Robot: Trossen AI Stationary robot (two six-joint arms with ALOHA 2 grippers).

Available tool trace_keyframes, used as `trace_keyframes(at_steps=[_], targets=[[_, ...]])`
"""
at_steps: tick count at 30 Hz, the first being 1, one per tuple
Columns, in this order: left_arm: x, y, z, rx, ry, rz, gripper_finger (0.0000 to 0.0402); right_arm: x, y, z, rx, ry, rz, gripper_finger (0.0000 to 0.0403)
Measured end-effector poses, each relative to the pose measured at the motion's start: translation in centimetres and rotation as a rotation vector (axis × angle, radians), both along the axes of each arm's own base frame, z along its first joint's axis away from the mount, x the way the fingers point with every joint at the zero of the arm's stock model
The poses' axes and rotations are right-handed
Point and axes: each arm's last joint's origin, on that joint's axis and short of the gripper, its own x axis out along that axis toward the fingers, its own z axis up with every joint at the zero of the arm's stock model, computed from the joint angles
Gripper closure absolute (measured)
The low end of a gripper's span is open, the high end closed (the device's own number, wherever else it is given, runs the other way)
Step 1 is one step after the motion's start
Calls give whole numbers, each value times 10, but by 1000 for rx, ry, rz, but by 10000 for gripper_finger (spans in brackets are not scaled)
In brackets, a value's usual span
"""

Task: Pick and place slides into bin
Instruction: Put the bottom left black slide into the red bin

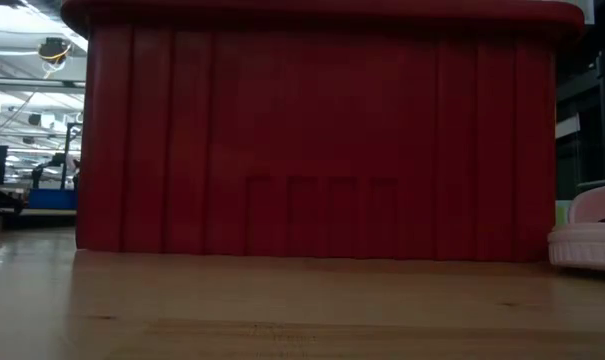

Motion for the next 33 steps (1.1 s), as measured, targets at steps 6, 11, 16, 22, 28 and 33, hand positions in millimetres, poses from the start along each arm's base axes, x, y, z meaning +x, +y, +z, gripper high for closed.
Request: trace_keyframes(at_steps=[6, 11, 16, 22, 28, 33], targets=[[18, 36, 33, 53, 72, 5, 398, -10, -2, 13, -43, 90, 10, 393], [30, 75, 58, 59, 140, 24, 398, -15, -5, 22, -94, 114, 13, 393], [35, 114, 82, 70, 189, 31, 398, -26, -16, 32, -152, 108, 0, 399], [39, 150, 102, 108, 221, 39, 398, -40, -40, 36, -169, 147, -60, 399], [57, 175, 105, 103, 264, 34, 398, -40, -57, 9, -169, 219, -121, 401], [80, 192, 97, 78, 313, -14, 398, -49, -72, -17, -140, 187, -116, 401]])
